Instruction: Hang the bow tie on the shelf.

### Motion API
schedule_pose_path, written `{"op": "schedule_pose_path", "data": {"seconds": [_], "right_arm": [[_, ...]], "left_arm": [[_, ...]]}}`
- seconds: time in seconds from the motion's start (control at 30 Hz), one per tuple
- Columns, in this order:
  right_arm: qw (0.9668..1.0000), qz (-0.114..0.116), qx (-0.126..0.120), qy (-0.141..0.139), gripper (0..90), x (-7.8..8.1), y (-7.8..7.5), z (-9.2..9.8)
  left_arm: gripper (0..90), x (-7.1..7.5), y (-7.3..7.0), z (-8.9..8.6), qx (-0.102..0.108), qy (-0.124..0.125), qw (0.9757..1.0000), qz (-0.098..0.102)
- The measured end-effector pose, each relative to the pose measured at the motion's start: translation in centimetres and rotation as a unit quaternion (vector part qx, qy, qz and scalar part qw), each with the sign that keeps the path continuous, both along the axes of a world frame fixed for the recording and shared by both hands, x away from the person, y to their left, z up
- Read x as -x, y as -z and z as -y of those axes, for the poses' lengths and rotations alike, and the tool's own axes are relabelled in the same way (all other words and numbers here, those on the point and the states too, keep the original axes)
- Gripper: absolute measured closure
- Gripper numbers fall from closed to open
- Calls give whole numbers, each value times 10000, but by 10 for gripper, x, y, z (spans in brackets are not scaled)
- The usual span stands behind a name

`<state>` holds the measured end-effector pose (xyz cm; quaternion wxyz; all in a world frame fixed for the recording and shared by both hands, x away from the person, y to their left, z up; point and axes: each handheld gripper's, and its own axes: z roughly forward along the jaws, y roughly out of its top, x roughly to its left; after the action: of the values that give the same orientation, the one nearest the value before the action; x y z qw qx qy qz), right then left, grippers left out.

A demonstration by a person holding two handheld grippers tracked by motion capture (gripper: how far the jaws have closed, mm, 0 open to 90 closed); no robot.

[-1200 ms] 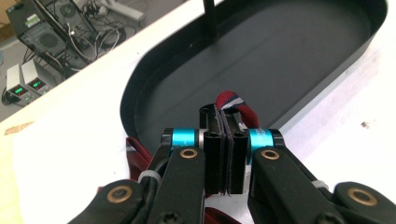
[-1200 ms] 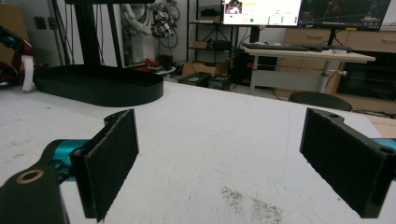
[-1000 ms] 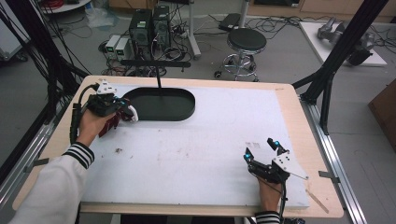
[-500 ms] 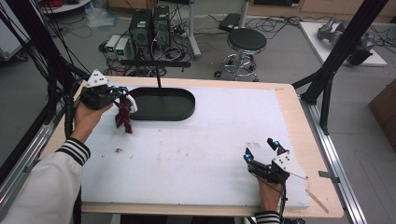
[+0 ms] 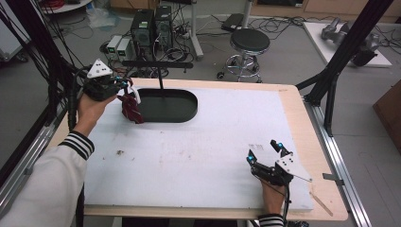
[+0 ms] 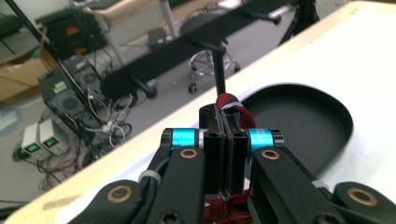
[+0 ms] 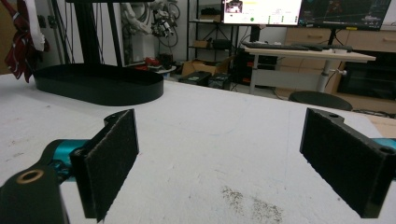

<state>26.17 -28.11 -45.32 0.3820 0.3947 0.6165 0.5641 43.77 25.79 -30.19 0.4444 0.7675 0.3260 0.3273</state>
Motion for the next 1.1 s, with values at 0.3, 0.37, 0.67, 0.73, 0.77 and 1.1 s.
{"op": "schedule_pose_path", "data": {"seconds": [0.3,0.37,0.67,0.73,0.77,1.1], "right_arm": [[10000,-2,22,-13,107,0,0,-1],[10000,3,49,-2,107,0,0,-1],[10000,1,58,9,107,0,0,-1],[10000,-2,63,24,107,0,0,-1],[10000,-2,63,24,107,0,0,-1],[10000,4,75,17,107,0,0,-1]], "left_arm": [[883,-10,-8,-1,147,3,9999,49],[883,-12,-8,-4,139,-11,9999,50],[883,-24,-11,-9,210,-100,9997,76],[883,-28,-10,-9,208,-121,9997,90],[883,-30,-10,-8,207,-125,9997,83],[883,-45,-13,-12,336,-307,9988,168]]}}
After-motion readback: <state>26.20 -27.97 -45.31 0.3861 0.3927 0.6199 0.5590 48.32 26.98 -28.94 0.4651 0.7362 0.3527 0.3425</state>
